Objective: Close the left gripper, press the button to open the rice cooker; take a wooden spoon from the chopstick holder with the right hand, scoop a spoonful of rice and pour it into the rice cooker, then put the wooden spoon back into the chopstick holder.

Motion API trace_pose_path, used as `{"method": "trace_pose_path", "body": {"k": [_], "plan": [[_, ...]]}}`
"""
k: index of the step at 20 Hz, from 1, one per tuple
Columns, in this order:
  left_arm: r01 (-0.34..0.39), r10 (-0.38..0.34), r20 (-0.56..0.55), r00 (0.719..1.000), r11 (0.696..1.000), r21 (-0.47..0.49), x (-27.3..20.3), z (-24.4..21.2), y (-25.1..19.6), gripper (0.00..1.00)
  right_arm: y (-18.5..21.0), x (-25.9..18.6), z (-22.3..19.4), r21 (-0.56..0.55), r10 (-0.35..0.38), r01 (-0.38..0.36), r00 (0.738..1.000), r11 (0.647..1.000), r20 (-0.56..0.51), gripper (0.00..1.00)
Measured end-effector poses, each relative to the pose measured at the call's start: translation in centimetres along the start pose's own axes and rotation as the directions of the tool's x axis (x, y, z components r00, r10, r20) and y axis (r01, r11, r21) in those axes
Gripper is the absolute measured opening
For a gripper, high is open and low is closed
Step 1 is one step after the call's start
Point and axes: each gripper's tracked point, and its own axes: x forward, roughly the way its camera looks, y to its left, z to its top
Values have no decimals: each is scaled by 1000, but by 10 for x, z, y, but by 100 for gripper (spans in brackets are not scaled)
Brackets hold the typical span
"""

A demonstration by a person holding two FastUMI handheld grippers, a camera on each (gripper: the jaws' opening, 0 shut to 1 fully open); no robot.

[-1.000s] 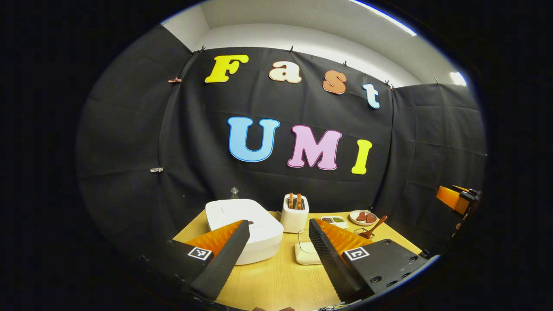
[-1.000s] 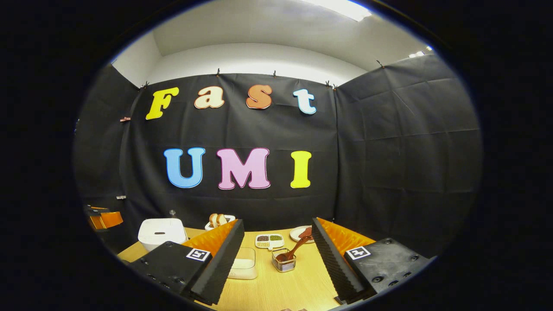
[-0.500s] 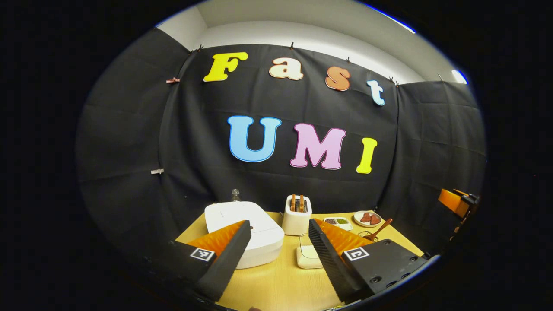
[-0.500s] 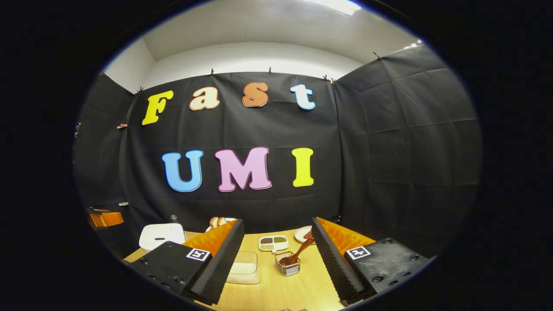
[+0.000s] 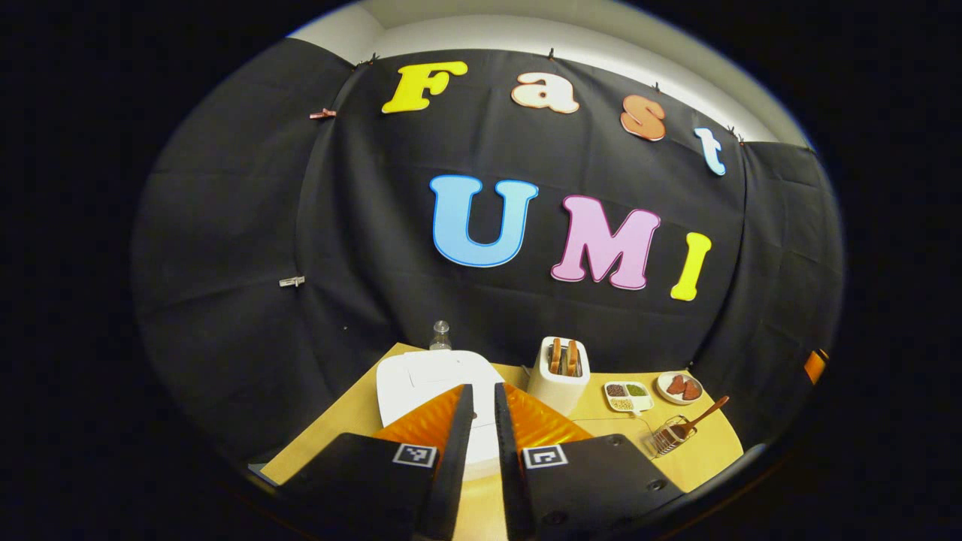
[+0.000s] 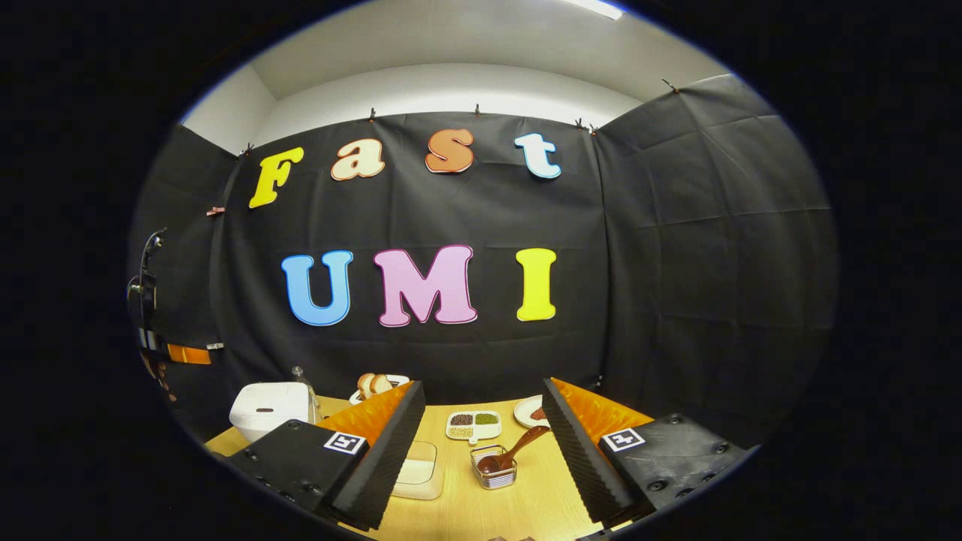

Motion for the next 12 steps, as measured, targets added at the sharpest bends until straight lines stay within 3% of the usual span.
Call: {"method": "trace_pose_path", "body": {"k": [3, 12], "plan": [[-13, 12, -59, 998, 1000, -18, 37, -14, 4, 9, -14, 14, -7, 4, -4, 4, 1000, 1000, -20, 98], [-65, 33, -230, 973, 989, -130, 124, -89, 16, 4, -55, 45, -32, 9, -23, 24, 996, 1000, -83, 98]]}}
